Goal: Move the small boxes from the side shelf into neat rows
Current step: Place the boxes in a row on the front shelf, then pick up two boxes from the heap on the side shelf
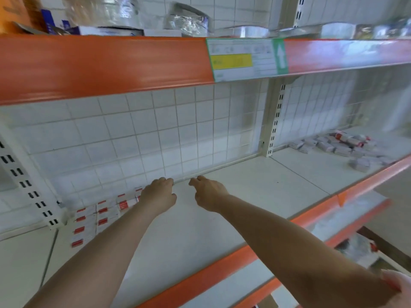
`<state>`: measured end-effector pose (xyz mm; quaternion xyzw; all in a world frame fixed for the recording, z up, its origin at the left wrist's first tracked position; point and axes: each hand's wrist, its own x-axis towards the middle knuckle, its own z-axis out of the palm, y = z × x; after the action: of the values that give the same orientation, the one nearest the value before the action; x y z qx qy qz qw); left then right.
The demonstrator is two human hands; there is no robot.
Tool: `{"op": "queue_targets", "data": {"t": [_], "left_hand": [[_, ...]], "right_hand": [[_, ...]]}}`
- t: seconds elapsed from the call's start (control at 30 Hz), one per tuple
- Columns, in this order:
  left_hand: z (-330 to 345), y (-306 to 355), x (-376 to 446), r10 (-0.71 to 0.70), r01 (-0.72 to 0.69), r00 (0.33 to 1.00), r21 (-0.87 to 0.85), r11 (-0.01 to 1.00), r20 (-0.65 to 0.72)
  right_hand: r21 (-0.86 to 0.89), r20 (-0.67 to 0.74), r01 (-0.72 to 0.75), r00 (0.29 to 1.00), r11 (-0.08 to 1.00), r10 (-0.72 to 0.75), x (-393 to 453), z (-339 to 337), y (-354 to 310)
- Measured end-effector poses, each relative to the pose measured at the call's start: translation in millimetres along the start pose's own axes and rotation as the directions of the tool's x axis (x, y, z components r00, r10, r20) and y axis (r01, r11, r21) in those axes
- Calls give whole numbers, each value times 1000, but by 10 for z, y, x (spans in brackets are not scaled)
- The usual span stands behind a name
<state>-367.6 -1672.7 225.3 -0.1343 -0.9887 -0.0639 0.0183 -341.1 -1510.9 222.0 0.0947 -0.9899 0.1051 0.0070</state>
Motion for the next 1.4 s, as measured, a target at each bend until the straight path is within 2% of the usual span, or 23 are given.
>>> {"op": "queue_targets", "data": {"t": [0.33, 0.8, 1.03, 1.4], "left_hand": [[44, 914, 71, 70, -70, 997, 0, 998, 23], [269, 2686, 259, 99, -98, 994, -17, 995, 50], [391, 3374, 412, 118, -118, 992, 14, 993, 39], [522, 4432, 853, 245, -245, 969, -12, 969, 27]], "right_hand": [[-21, -5, -5, 1000, 1000, 5, -388, -209, 791], [-60, -19, 5, 1000, 998, -6, -946, -655, 2445], [-83, -38, 7, 999, 997, -11, -1152, -807, 3137], [-55, -93, -96, 992, 994, 90, -1372, -956, 4053]]}}
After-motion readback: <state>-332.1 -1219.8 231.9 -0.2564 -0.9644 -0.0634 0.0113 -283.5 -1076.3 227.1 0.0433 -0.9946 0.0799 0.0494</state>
